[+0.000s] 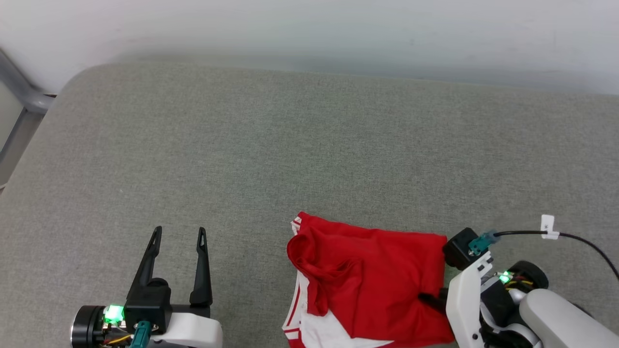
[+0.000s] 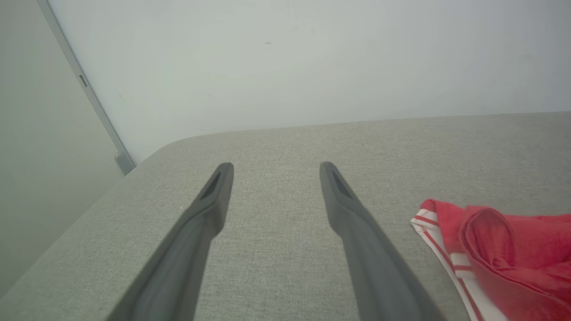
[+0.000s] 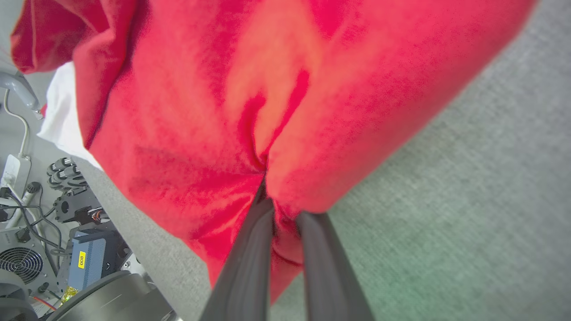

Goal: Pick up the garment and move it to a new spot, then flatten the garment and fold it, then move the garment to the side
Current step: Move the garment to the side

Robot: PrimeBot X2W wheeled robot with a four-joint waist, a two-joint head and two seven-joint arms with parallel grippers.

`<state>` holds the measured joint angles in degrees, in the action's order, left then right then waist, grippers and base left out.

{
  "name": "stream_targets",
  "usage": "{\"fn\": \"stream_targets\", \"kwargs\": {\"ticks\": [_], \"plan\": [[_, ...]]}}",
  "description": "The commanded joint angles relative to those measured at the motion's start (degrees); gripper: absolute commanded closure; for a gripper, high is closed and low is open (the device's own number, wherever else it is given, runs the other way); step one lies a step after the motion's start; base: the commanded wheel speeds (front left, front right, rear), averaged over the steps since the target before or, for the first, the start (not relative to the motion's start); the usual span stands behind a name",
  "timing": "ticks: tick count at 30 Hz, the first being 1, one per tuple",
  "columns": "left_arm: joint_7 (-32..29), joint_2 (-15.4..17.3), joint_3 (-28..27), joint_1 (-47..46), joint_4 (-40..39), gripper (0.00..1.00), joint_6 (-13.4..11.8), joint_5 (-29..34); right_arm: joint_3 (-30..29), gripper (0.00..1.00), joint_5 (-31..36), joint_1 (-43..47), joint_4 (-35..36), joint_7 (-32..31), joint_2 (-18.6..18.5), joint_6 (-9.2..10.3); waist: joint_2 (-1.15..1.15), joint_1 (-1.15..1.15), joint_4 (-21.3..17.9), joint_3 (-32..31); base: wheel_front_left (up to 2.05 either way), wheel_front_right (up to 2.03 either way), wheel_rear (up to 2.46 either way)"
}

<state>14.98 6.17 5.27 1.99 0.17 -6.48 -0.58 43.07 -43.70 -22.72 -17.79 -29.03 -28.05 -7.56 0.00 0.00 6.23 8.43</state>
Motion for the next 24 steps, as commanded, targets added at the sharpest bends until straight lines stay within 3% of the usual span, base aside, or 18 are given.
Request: {"fn": "stream_targets", "kwargs": {"ticks": [1,10,24], "plan": [[0.3,-0.1,0.0,0.5,0.0,0.0,0.2,0.0,0.1,1.0,1.2,-1.5,0.5,1.6,-1.4,0.15,0.0,0.0,-0.4,-0.4,0.0,0.0,0.0],[0.3,0.0,-0.2,1.9,-0.1,0.0,0.3,-0.3,0.2,1.0,4.1,-2.6,3.1,4.8,-5.7,0.14,0.0,0.0,-3.8,-1.3,0.0,0.0,0.0],[0.3,0.4,-0.5,-0.7,-1.4,0.0,0.1,0.4,-6.3,1.0,6.1,-4.3,5.4,4.3,-12.4,0.14,0.0,0.0,-15.1,2.8,0.0,0.0,0.0]]}}
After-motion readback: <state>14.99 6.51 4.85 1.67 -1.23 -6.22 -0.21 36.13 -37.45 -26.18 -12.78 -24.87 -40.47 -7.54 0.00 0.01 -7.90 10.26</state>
